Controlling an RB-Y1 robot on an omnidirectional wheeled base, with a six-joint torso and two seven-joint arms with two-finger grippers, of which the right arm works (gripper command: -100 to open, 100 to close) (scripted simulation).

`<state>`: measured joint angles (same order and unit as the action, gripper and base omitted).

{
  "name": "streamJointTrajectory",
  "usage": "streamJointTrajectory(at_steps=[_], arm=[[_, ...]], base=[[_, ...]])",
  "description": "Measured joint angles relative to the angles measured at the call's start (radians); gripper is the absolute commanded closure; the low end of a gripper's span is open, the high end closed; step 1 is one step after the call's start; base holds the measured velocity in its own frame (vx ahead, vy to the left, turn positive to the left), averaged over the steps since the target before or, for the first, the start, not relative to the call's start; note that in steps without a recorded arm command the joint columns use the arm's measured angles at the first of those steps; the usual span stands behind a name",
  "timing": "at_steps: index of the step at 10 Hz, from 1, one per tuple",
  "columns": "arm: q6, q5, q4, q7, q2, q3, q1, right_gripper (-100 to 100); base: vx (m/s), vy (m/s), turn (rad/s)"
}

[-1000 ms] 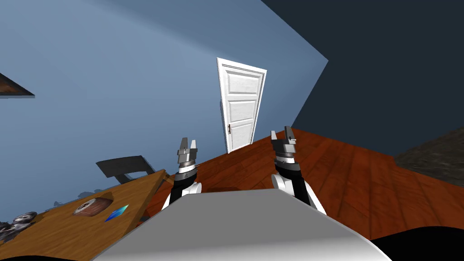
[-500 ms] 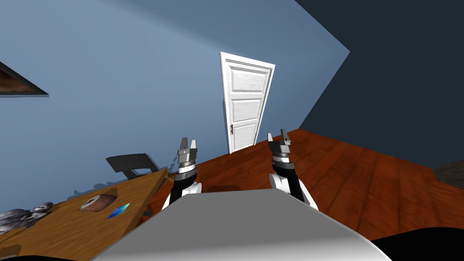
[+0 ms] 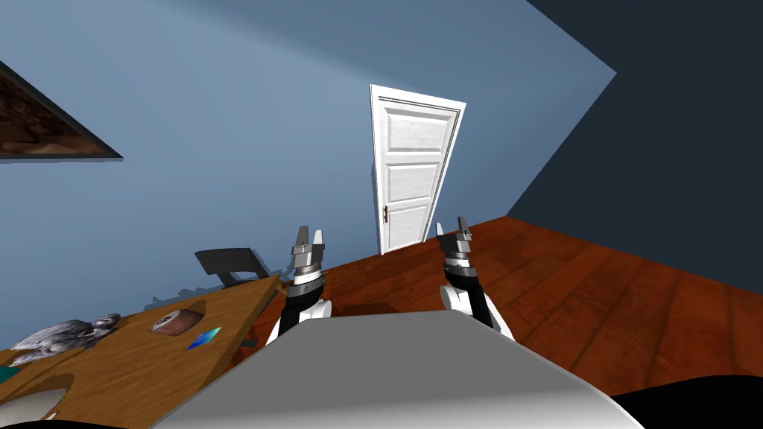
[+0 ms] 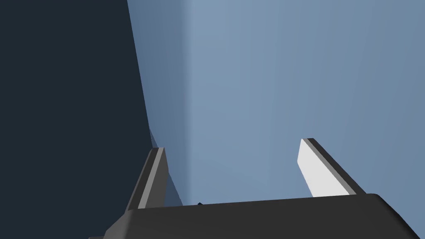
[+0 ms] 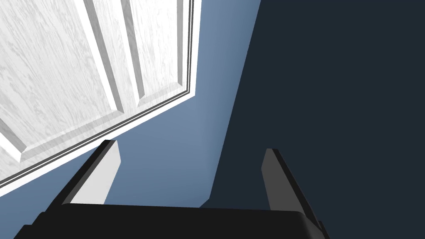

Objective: Pull the door open

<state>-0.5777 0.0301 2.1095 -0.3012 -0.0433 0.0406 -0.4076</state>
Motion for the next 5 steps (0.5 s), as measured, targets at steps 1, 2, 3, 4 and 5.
streamJointTrajectory(at_steps=[1,2,3,4,5], arm=[[-0.004,0.012,-0.024,-0.016,-0.002,-0.004,0.008,-100],[-0.011,0.018,-0.046,-0.025,-0.004,-0.003,0.017,-100],[-0.013,0.030,-0.061,-0.039,-0.010,-0.001,0.022,-100],[-0.020,0.042,-0.086,-0.056,-0.013,-0.004,0.025,-100],[-0.026,0.054,-0.117,-0.071,-0.013,-0.007,0.040,-100]], base=[[0.051,-0.020,0.050],[0.055,-0.013,0.087],[0.081,-0.023,0.182],[0.093,-0.035,0.166],[0.078,-0.043,0.157]])
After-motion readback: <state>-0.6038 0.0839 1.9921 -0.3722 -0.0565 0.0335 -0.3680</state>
